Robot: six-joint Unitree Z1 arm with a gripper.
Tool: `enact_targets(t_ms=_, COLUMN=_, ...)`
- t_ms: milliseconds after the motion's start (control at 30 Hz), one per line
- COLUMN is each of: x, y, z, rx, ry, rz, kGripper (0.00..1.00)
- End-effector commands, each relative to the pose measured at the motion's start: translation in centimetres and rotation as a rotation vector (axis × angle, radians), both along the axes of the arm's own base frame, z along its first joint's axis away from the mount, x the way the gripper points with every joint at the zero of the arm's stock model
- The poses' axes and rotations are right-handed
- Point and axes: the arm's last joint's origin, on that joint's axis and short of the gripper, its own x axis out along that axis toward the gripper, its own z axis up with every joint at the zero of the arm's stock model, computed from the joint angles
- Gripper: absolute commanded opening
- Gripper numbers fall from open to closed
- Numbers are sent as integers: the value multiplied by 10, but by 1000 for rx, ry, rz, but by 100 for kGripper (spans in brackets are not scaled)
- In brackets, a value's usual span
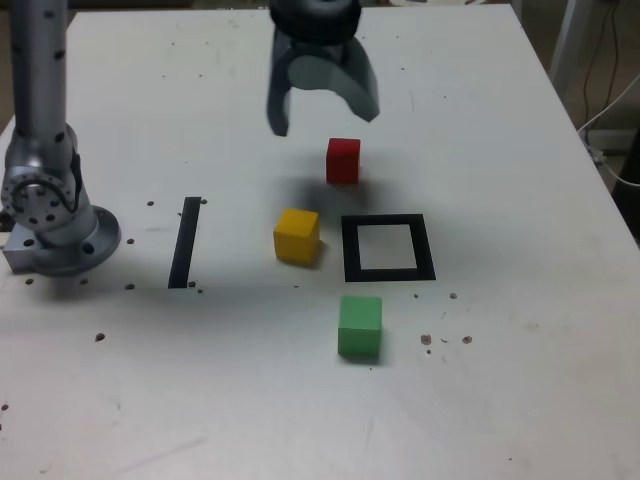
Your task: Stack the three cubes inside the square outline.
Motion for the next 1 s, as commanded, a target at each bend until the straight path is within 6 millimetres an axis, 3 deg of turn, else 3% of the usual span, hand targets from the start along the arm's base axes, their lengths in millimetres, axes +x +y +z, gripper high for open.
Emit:
enact_targets(t_ms=0, x=6, y=8, z=-9, rx=-12, ry=17, rz=13, kGripper=94)
enact_targets(t_ms=567, x=26, y=25, z=-61, rx=-52, ry=66, rz=20, kGripper=91)
enact_targets(t_ms=800, x=29, y=26, z=-66, rx=-60, ry=58, rz=0, kGripper=81)
enact_targets(t_ms=967, x=31, y=27, z=-66, rx=-65, ry=55, rz=-17, kGripper=67)
